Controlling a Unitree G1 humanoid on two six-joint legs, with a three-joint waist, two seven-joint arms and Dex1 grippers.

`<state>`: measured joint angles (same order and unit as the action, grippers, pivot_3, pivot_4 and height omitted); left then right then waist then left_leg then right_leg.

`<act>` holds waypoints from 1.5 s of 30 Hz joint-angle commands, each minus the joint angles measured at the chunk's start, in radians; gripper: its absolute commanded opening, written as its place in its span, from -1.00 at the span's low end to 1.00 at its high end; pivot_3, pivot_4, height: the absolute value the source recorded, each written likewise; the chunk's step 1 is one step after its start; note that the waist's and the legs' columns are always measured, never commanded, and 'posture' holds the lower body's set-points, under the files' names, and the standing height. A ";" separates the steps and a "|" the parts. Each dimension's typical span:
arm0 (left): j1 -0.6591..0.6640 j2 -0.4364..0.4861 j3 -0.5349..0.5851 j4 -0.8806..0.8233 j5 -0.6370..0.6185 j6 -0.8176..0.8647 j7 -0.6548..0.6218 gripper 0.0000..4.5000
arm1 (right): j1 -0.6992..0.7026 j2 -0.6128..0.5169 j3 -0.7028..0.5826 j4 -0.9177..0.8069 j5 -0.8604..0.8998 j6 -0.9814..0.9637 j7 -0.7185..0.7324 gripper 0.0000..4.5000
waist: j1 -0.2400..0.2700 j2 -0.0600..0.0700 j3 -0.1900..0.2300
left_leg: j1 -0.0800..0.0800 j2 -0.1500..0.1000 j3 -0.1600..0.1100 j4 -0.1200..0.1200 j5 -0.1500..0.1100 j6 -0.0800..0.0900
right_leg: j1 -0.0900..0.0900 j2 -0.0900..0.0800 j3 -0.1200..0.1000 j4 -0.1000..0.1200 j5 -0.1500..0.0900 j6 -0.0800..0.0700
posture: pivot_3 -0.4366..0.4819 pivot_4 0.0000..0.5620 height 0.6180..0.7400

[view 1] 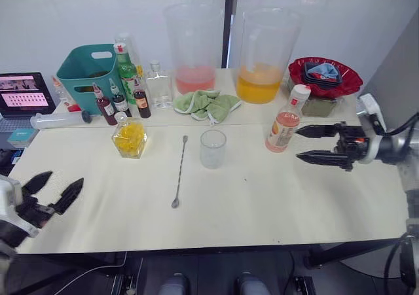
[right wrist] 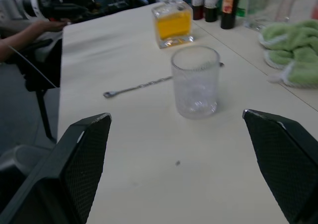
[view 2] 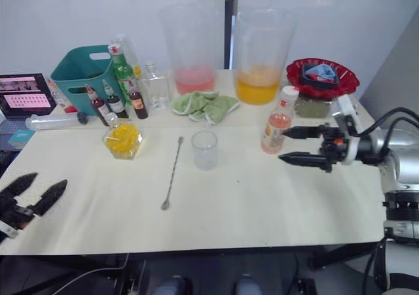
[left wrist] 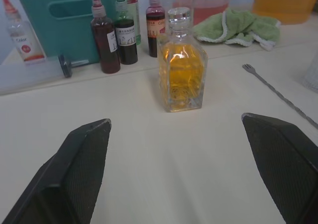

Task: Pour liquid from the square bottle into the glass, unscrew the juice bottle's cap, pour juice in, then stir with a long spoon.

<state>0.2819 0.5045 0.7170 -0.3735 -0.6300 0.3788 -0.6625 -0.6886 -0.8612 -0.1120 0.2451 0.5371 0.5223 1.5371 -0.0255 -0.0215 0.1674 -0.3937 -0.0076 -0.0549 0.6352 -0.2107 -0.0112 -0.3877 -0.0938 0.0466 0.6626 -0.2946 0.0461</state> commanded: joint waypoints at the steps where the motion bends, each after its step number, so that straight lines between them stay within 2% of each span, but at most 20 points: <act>1: 0.010 -0.082 -0.063 -0.122 0.007 -0.013 0.110 0.98 | -0.039 0.019 0.011 -0.094 0.038 0.039 -0.026 1.00 | 0.010 0.000 0.000 | 0.000 0.000 0.000 0.001 0.000 0.000 | 0.000 0.001 0.000 0.000 0.000 0.000 | -0.05 -0.47 1.00; 6: 0.026 -0.195 -0.166 -0.192 0.054 -0.060 0.204 0.98 | -0.055 0.045 0.031 -0.144 0.052 0.055 -0.044 1.00 | 0.022 0.000 0.000 | -0.006 0.000 0.001 0.008 0.000 0.000 | -0.001 0.002 -0.003 0.000 0.002 0.000 | -0.05 -0.47 1.00; 12: 0.012 -0.247 -0.238 -0.166 0.144 -0.128 0.273 0.98 | -0.029 0.054 0.024 -0.214 0.075 0.062 -0.066 1.00 | 0.024 -0.001 0.000 | -0.006 0.000 0.003 0.008 0.000 0.000 | -0.001 0.003 -0.003 -0.002 0.003 0.000 | -0.05 -0.47 1.00; 20: -0.152 -0.196 -0.286 -0.018 0.185 -0.149 0.289 0.98 | 0.026 0.056 0.003 -0.263 0.108 0.059 -0.107 1.00 | 0.028 -0.001 0.000 | -0.007 -0.002 0.003 0.009 0.000 0.000 | -0.001 0.003 -0.004 -0.001 0.003 0.000 | -0.05 -0.47 1.00; 25: -0.330 -0.148 -0.312 0.177 0.216 -0.174 0.283 0.98 | 0.060 0.051 -0.017 -0.290 0.111 0.055 -0.137 1.00 | 0.030 -0.001 0.000 | -0.007 -0.004 0.003 0.010 0.000 0.000 | -0.001 0.003 -0.005 -0.001 0.003 0.000 | -0.05 -0.47 1.00; 45: -0.674 -0.112 -0.397 0.648 0.318 -0.316 0.242 0.98 | 0.161 -0.015 -0.065 -0.370 0.125 0.043 -0.184 1.00 | 0.028 -0.003 0.000 | -0.009 -0.007 0.000 0.010 -0.001 0.002 | -0.002 0.001 -0.005 0.000 0.004 0.002 | -0.05 -0.47 1.00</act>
<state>-0.3649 0.3744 0.3208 0.2715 -0.3186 0.0962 -0.4146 -0.5246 -0.8573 -0.1380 -0.0911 0.6425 0.5743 1.3561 0.0030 -0.0248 0.1675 -0.4026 -0.0144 -0.0547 0.6453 -0.2116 -0.0095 -0.3894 -0.0925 0.0415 0.6627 -0.2907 0.0484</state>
